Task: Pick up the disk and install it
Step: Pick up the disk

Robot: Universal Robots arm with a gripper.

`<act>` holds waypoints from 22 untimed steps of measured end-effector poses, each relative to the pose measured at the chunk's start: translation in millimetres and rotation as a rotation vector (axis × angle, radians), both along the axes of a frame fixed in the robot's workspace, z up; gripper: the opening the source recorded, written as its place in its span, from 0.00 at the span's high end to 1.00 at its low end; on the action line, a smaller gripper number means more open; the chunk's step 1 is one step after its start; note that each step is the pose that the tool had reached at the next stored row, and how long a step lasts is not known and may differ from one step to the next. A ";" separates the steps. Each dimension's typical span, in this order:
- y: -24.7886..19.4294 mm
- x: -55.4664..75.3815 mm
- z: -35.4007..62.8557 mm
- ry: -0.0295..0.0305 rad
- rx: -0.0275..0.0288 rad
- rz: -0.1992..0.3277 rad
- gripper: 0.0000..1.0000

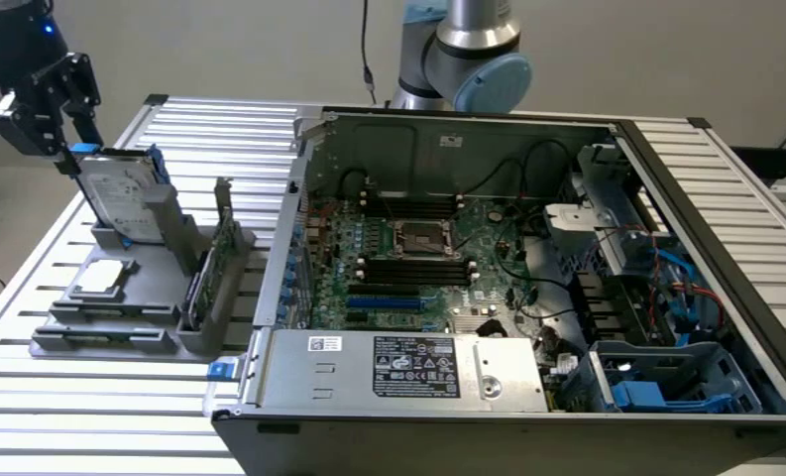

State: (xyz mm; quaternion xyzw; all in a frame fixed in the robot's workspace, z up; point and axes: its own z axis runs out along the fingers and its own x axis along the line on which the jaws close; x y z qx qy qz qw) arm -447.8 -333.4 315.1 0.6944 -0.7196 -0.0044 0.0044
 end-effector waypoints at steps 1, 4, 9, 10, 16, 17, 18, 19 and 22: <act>0.0 0.1 -1.3 0.0000 0.0000 0.000 0.40; 0.0 0.8 -4.5 0.0001 0.0000 0.000 0.40; 0.0 2.4 -9.1 0.0000 0.0000 0.000 0.40; 0.0 2.5 -10.2 0.0000 0.0000 0.000 0.40; 1.1 2.9 -14.8 0.0003 -0.0001 0.000 0.40; 1.5 2.9 -15.3 0.0001 0.0000 0.000 0.40; 1.9 2.9 -15.7 0.0000 0.0001 0.000 0.40; 2.3 2.8 -16.0 -0.0001 0.0002 0.000 0.40; 3.5 2.9 -16.6 0.0000 0.0002 0.000 0.40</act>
